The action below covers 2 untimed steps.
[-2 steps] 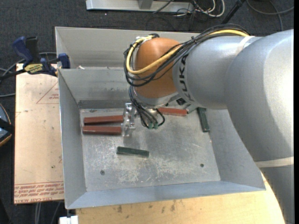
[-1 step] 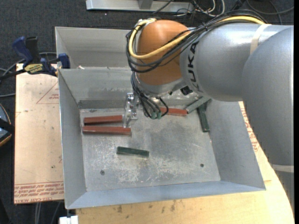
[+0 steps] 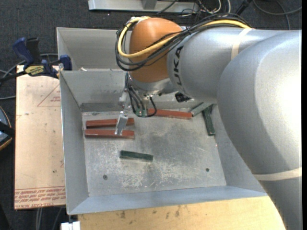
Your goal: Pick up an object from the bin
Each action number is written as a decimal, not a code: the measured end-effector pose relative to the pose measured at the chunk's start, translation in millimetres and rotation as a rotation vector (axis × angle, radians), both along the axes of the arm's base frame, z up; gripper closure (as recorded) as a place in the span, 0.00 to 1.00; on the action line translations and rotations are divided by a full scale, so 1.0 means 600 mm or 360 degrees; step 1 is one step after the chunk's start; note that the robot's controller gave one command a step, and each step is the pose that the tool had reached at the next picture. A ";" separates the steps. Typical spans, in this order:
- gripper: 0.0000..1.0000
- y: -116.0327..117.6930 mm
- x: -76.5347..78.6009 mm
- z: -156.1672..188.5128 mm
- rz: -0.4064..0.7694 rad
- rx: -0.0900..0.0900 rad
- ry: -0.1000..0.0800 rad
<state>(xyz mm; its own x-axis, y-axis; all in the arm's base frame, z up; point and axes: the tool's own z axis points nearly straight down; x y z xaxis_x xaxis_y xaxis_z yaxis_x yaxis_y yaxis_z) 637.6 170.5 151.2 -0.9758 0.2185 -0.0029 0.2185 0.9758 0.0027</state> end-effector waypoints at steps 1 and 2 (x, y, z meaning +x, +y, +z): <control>0.00 0.006 0.007 -0.022 -0.0044 -0.0001 0.0005; 1.00 0.015 -0.008 -0.123 0.0149 0.0005 -0.0007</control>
Offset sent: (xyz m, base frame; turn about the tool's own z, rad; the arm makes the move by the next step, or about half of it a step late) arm -0.0082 0.0067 -0.0812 -0.0939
